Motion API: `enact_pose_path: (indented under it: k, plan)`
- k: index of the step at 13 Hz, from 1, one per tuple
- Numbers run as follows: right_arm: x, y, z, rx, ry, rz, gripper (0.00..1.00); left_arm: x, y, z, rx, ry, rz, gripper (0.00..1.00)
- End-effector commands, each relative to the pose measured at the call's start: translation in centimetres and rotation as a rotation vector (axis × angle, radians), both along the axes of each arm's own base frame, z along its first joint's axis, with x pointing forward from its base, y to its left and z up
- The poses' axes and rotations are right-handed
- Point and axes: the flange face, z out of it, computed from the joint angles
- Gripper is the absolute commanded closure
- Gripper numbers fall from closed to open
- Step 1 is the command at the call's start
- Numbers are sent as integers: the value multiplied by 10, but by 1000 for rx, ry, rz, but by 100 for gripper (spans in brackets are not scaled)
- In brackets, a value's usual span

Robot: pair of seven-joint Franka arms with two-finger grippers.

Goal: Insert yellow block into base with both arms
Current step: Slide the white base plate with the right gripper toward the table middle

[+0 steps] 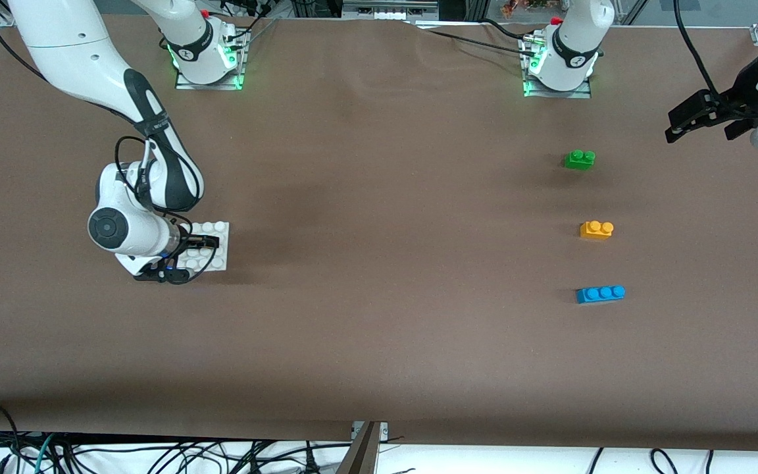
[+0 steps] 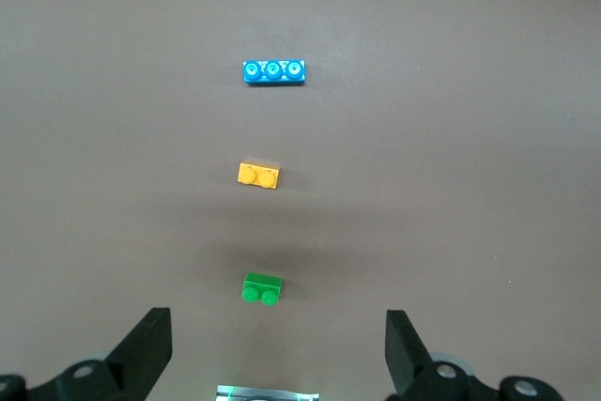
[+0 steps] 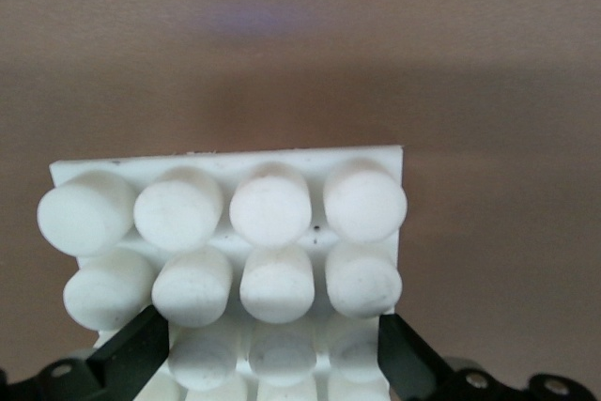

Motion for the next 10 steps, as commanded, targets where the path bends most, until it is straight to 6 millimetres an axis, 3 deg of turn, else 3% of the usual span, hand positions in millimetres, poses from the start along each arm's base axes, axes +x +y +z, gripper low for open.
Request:
enact_pose_path:
  k: [1,7,10]
  plan:
    - [-7,43,-21,6,-9,-33,0,-2,1,7,-19,0,-2,0]
    - [-8,99,-29,47,-26,17,0,-1,2,4,-29,-1,-1,0]
    - [-11,134,-23,82,-33,20,0,-2,4,3,-11,2,7,0]
